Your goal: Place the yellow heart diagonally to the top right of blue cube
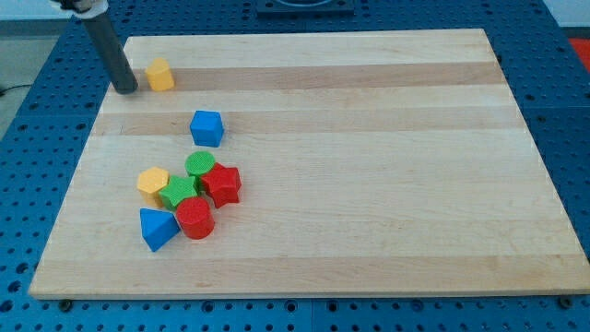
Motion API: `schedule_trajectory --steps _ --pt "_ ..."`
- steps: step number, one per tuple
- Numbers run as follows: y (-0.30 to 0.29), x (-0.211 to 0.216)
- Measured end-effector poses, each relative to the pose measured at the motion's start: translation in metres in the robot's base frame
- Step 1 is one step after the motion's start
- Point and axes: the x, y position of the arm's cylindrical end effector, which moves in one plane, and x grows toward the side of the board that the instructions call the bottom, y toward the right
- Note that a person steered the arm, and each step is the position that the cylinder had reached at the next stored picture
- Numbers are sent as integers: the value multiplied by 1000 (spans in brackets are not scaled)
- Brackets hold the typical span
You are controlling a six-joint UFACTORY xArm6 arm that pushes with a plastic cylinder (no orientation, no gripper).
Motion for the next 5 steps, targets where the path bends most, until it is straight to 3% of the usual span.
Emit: schedule_trajectory --steps 1,2,5 --pt "58 -37" --pt "108 -9" --pt "7 6"
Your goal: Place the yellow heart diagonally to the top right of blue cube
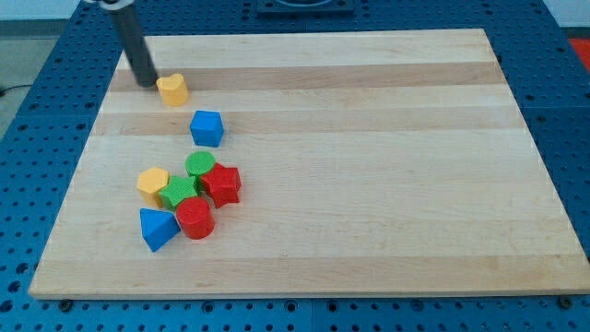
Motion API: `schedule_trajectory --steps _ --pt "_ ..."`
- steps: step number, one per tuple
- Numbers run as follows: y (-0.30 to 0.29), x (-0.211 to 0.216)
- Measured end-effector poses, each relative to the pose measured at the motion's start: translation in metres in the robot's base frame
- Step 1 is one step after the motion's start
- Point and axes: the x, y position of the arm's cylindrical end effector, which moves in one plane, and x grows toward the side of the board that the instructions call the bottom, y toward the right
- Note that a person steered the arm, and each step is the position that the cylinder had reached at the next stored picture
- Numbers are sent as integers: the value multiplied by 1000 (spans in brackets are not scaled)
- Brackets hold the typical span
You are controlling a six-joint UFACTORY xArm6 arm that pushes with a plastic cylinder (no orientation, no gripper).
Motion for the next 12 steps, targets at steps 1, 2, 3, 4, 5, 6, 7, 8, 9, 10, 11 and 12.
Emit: schedule_trajectory --steps 1,2,3,4,5,6,7,8,9,10,11,12 --pt "14 28" --pt "71 34" --pt "120 30" --pt "127 -1" --pt "144 -23" --pt "217 -24" --pt "227 -37" --pt "176 -38" --pt "208 -73" --pt "272 -81" --pt "329 -81" --pt "282 -92"
